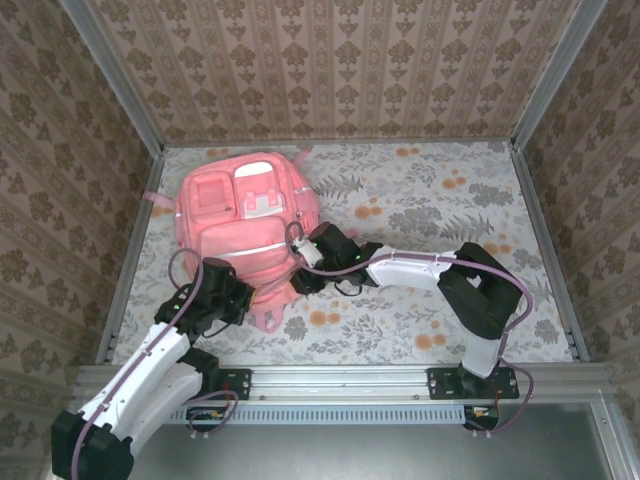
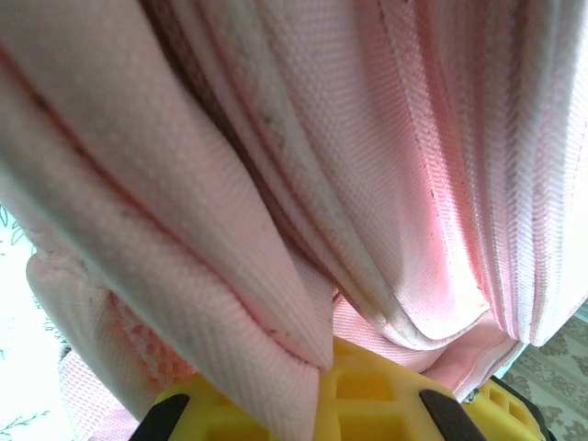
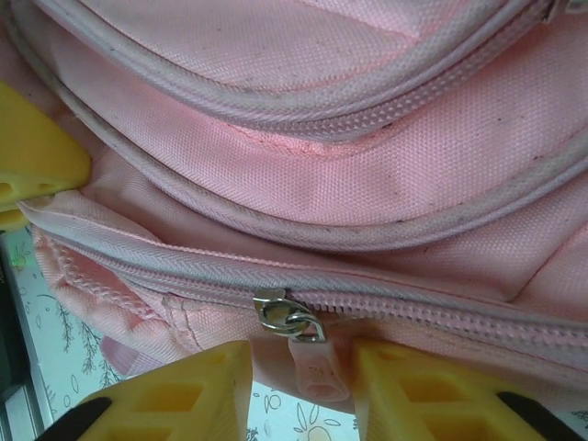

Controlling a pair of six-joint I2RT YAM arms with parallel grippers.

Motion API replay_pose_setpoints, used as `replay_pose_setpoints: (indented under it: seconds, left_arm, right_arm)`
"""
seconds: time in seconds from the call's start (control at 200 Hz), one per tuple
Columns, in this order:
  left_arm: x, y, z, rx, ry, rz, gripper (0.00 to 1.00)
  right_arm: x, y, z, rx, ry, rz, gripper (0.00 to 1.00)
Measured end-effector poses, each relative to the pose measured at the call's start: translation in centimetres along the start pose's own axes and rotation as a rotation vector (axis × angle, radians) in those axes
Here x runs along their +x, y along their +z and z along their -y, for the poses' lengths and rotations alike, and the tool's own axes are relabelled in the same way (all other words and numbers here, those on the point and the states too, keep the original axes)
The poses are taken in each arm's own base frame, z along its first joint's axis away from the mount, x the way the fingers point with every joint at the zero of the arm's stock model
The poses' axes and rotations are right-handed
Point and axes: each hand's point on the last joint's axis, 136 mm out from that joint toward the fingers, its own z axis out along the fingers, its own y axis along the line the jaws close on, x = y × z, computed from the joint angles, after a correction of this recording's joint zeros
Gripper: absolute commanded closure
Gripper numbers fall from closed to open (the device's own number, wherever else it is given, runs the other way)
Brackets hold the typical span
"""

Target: Pack the student bag

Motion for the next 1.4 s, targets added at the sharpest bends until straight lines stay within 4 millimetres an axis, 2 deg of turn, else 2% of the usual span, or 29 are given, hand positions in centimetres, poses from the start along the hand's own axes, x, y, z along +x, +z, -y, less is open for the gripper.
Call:
replay_pose_setpoints:
  seconds: [0.115,0.165,0.34,0.5,0.63,0.92,1.4]
  left_arm:
    - [0.0,-0.1,0.0,0.005,-0.006,0.0,1.0]
    - [0.0,-0.1,0.0,0.005,-0.006,0.001,1.0]
    - [0.0,-0.2,0.0,0.005,-0.007,0.001,1.0]
    - [0.0,-0.4,0.2,0.019,-0.008,0.0,1.0]
    - [0.0,-0.6,0.4,0.033,-0.006,0.001,1.0]
    - [0.0,-0.9,0.5,0.046,0.006,0.0,1.0]
    - [0.5,-1.8,0.9,0.065,0.116,-0.021,1.0]
  right_arm:
    - [0.0,0.0,0.2,0.01,-0.002,0.002,0.9]
    - [0.0,0.0,0.3,0.017,-0.003,0.004,1.0]
    - [0.5,-0.2,0.7,0.039,-0.007,0.006,1.0]
    - [0.3,-1.3,0.8,0.075,-0.014,0.027,1.0]
    - [0.2,-2.2,1.7,0.127,-0.011,0.044,1.0]
    - [0.5,-3.6,6.8,0.326,0.055,0.032,1.0]
    - [-3.4,-2.6,14.7,0.488,0.148,0.023,1.0]
